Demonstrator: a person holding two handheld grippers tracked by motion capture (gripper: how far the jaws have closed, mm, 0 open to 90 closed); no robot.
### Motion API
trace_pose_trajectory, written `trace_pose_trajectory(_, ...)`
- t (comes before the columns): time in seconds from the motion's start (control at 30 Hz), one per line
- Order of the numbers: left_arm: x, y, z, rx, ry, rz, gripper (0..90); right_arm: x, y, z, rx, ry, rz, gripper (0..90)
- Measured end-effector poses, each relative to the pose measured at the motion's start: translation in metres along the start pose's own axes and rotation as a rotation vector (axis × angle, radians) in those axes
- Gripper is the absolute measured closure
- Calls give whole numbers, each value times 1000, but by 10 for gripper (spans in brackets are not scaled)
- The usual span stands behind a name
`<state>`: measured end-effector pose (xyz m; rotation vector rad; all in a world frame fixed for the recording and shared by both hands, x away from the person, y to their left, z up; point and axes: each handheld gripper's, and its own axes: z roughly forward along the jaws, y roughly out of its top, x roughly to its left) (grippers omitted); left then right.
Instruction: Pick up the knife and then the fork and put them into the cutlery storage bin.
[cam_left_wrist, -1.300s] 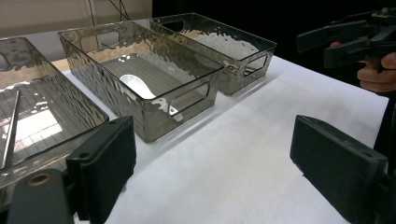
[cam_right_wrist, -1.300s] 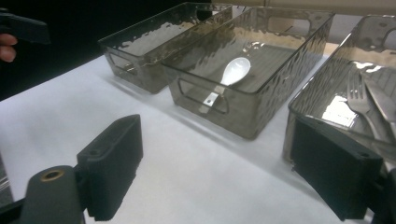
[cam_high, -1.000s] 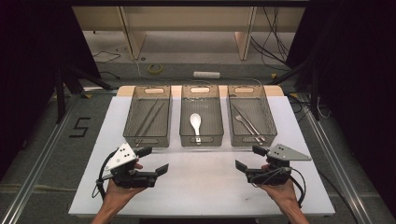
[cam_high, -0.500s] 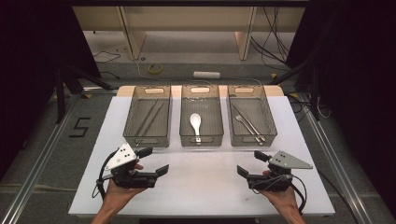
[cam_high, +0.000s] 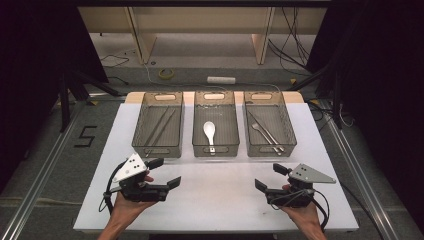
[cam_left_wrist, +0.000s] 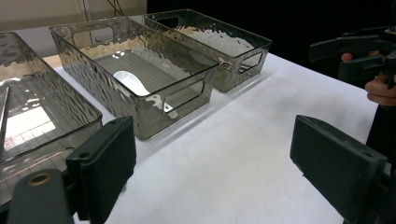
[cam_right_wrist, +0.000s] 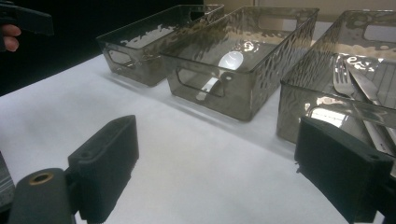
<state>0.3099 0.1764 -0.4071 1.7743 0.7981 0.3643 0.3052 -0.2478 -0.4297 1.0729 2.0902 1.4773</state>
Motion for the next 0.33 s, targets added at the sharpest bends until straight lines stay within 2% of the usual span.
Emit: trace_pose_trajectory(0.33, 0, 0, 0, 1, 0, 0, 140, -1, 0, -1, -7, -7, -1, 147)
